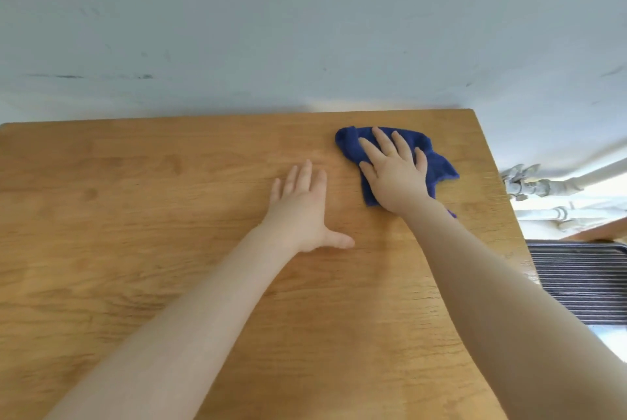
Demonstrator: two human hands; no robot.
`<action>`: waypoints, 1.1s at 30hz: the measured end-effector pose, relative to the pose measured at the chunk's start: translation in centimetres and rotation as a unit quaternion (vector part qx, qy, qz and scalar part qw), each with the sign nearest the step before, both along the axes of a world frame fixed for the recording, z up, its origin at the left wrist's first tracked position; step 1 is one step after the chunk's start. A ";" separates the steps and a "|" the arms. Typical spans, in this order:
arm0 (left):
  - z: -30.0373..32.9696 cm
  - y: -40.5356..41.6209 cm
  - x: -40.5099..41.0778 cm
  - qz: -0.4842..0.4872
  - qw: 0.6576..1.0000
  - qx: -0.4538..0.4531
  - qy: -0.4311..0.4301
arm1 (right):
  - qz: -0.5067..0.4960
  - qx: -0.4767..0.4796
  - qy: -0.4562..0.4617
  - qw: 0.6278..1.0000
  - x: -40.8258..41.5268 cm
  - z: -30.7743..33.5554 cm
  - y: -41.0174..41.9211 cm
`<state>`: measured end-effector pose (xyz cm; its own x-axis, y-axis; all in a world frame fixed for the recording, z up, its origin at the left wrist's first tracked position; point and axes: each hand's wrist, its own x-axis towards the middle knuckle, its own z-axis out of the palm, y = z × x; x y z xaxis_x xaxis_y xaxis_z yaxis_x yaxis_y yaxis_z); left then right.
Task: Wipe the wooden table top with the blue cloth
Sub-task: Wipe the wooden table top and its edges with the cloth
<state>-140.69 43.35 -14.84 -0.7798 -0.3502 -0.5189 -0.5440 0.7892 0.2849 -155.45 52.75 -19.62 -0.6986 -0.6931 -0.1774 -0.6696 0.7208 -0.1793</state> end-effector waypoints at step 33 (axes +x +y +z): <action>0.7 6.3 -4.2 0.018 0.997 -0.063 0.035 | 0.075 -0.020 0.033 0.996 -11.8 -0.9 3.2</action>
<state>-144.90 49.65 -14.13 -0.7981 -0.4380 -0.4138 -0.5552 0.8014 0.2226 -167.21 55.98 -20.52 -0.5954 -0.7966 -0.1047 -0.7808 0.6044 -0.1586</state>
